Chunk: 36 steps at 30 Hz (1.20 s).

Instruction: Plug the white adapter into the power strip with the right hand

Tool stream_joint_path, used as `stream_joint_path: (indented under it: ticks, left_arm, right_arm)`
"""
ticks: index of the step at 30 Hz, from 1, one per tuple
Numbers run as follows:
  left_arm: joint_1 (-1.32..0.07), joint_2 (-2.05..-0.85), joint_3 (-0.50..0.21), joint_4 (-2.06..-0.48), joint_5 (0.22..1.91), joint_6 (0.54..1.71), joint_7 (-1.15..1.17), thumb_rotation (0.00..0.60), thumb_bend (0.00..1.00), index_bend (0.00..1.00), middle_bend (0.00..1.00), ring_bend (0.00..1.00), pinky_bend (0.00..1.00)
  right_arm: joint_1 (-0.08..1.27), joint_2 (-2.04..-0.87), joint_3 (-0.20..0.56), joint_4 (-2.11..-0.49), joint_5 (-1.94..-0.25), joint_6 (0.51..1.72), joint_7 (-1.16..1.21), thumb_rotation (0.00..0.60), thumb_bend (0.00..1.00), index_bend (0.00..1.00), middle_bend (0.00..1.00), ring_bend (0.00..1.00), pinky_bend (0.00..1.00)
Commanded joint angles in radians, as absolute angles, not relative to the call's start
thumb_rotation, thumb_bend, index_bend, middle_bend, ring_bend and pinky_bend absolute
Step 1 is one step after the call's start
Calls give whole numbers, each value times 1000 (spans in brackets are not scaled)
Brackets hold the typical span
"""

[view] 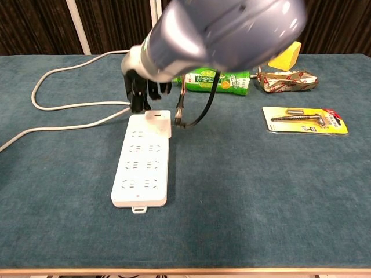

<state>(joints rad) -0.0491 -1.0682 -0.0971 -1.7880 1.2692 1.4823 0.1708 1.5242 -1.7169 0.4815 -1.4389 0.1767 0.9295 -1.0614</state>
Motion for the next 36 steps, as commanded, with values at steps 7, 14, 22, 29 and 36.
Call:
stream_joint_path:
  ticks: [7, 14, 22, 29, 36]
  left_arm:
    - [-44, -1069, -93, -1795, 1281, 1493, 176, 600, 56, 163, 0, 0, 0]
    - [-44, -1071, -92, -1797, 1281, 1496, 185, 600, 57, 165, 0, 0, 0]
    - [-43, -1078, -90, -1801, 1285, 1501, 202, 600, 56, 165, 0, 0, 0]
    - [-46, -1083, -88, -1802, 1282, 1496, 215, 600, 56, 165, 0, 0, 0]
    - [-47, -1086, -95, -1796, 1273, 1499, 218, 600, 56, 166, 0, 0, 0]
  right_arm:
    - [1422, -1491, 566, -1650, 168, 952, -950, 600, 904, 759, 506, 531, 879]
    - [1306, -1344, 553, -1790, 115, 925, -843, 600, 593, 110, 140, 211, 466]
    - [1098, -1231, 474, -1953, -191, 912, -668, 600, 267, 0, 0, 2, 212]
    - [898, -1187, 307, -2054, -578, 1024, -574, 600, 205, 0, 0, 0, 159]
    - [644, -1170, 72, -2070, -1001, 1230, -491, 600, 192, 0, 0, 0, 139]
